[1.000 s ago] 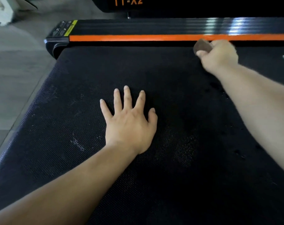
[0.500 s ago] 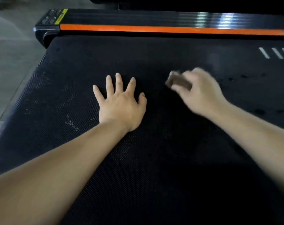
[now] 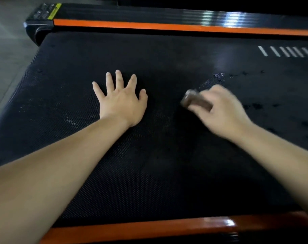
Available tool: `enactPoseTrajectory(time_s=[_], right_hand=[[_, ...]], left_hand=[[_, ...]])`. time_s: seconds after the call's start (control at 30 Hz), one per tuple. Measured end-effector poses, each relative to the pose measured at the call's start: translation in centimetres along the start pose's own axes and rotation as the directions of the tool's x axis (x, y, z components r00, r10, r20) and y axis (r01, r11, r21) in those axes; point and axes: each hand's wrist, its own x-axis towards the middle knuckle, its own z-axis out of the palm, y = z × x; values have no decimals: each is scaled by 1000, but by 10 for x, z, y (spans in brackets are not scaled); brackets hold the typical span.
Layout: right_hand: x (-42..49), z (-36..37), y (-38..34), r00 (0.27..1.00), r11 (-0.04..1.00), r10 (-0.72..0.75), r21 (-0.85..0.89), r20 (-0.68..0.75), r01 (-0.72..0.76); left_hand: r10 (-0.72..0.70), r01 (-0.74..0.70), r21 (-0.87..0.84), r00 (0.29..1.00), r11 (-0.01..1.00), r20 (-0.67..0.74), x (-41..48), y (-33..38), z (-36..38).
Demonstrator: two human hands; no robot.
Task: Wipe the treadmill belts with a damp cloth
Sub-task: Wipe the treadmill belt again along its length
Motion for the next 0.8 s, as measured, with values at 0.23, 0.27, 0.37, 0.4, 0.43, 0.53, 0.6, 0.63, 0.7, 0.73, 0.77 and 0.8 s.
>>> enactPoseTrajectory(time_s=[0.23, 0.27, 0.37, 0.4, 0.43, 0.53, 0.6, 0.63, 0.7, 0.73, 0.77, 0.8], right_hand=[[-59, -3, -40, 1000, 993, -22, 117, 9, 21], [-71, -4, -44, 994, 984, -98, 157, 54, 88], [-58, -9, -16, 998, 996, -54, 75, 13, 53], [-50, -13, -2, 999, 998, 43, 45, -11, -42], [-47, -15, 6, 990, 990, 138, 27, -32, -137], [-70, -14, -14, 997, 998, 48, 31, -58, -47], [-95, -16, -34, 994, 992, -100, 79, 40, 97], [-103, -18, -37, 986, 986, -139, 99, 89, 130], [-108, -30, -27, 976, 980, -172, 121, 133, 157], [-105, -30, -24, 977, 980, -167, 131, 130, 150], [-105, -30, -21, 979, 979, -162, 148, 125, 143], [-107, -29, -20, 980, 976, -161, 170, 120, 139]], left_hand=[[1, -1, -48, 1000, 999, -11, -1, 0, 0], [2, -3, -66, 1000, 998, -14, -1, -1, 0], [2, -5, -146, 1000, 989, -24, -4, -2, -5], [4, -10, -180, 1000, 984, -29, -6, -2, -8], [8, -16, -215, 999, 976, -35, -10, 0, -10], [44, -48, -246, 999, 968, -23, -29, 15, -11], [87, -80, -209, 996, 975, 24, -44, 32, -8], [106, -95, -188, 993, 978, 52, -49, 40, -6], [115, -98, -151, 988, 984, 106, -59, 55, -6], [115, -96, -145, 984, 985, 134, -59, 54, -6], [112, -88, -144, 981, 986, 162, -58, 53, -7], [105, -78, -143, 976, 987, 189, -57, 53, -11]])
